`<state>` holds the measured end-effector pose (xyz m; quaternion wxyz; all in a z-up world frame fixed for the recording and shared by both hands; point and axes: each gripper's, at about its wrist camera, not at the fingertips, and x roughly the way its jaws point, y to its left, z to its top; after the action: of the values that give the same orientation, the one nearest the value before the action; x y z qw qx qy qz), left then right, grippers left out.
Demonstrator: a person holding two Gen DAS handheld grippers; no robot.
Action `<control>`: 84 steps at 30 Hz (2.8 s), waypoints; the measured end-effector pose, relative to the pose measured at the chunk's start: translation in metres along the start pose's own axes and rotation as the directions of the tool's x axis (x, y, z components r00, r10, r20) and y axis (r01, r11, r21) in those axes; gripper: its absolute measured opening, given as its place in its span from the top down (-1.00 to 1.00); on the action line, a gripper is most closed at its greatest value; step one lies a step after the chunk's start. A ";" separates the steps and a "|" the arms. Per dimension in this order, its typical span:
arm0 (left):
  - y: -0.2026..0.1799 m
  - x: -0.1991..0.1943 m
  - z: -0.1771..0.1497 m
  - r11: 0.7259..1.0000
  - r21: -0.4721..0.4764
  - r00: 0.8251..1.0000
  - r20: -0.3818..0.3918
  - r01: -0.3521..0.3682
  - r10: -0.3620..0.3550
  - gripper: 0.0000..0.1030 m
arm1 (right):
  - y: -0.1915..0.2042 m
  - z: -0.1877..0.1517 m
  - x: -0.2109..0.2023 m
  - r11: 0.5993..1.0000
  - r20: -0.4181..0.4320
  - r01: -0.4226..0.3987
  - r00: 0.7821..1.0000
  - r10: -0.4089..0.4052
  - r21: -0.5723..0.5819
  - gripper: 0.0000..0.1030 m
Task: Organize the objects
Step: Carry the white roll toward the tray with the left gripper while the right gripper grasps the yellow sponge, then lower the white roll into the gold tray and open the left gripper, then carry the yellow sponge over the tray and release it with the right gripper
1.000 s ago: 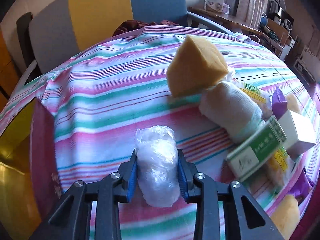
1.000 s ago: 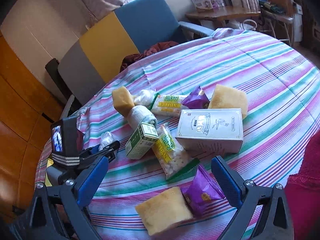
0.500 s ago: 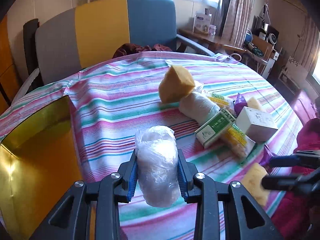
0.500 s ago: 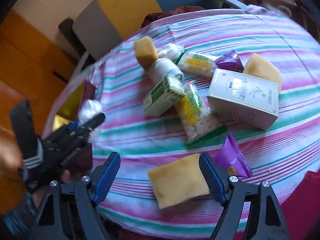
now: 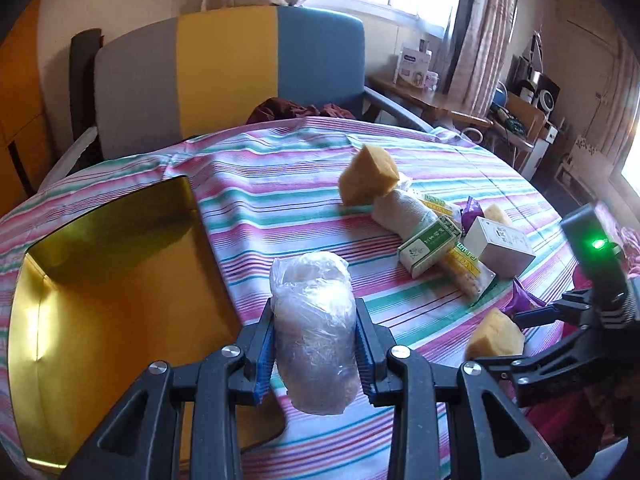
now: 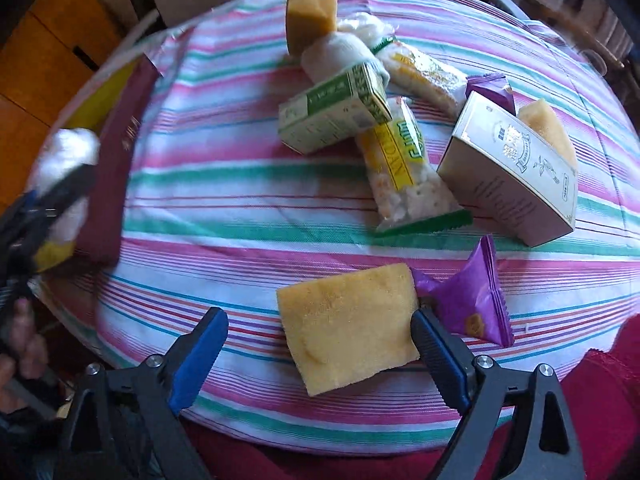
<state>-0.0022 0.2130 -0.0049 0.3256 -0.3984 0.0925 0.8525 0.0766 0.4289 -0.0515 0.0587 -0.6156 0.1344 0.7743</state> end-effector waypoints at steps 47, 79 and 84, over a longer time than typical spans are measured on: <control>0.289 -0.002 0.017 0.828 -0.379 0.909 -0.115 -0.413 0.401 0.11 | 0.020 -0.002 -0.005 0.984 0.133 0.167 0.978 -0.159 -0.057 0.02; 0.228 -0.103 -0.083 0.793 -0.476 0.915 -0.070 -0.380 0.397 0.11 | 0.254 0.080 -0.023 0.899 0.310 -0.063 0.926 0.215 -0.434 -0.01; 0.235 -0.104 -0.094 0.782 -0.501 0.920 -0.083 -0.370 0.382 0.11 | 0.307 0.100 0.006 0.867 0.238 -0.089 0.943 0.231 -0.491 -0.01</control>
<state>-0.0429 -0.0576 -0.0144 0.0340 -0.4332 -0.0615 0.8985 -0.0967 0.1630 0.0053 -0.1397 -0.4779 -0.0178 0.8670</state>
